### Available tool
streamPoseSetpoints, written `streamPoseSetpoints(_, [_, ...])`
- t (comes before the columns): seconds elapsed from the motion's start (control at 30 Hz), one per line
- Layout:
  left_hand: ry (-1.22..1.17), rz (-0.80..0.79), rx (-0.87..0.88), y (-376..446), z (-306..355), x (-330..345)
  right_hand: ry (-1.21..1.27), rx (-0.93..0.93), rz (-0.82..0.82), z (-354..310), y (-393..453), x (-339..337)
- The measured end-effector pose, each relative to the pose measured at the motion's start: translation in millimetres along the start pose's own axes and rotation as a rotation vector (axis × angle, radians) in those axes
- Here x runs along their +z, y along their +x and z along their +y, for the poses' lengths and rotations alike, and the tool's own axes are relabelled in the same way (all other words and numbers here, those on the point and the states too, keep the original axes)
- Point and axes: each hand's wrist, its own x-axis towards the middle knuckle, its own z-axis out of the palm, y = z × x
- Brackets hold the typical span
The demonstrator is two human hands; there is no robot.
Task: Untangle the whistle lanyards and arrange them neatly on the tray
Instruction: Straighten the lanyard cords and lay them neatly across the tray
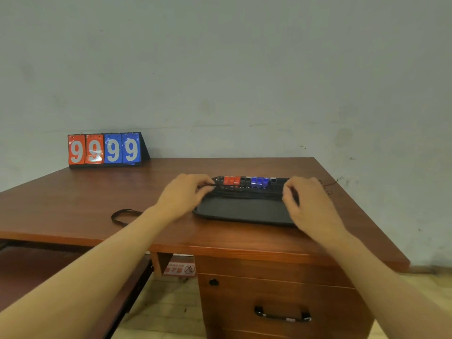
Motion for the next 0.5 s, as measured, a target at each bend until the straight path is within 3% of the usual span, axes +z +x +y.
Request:
streamPoseSetpoints(0.2, [0.088,0.043,-0.108,15,-39,-6,-0.088,0.100,0.063,74,11,-17])
streamPoseSetpoints(0.33, [0.074,0.020,-0.143,22,-57,1,-0.010,0.227,0.108,103,6,-16])
streamPoseSetpoints(0.5, [0.009,-0.006,-0.177,26,-69,24,-0.023,0.256,0.037,120,4,-3])
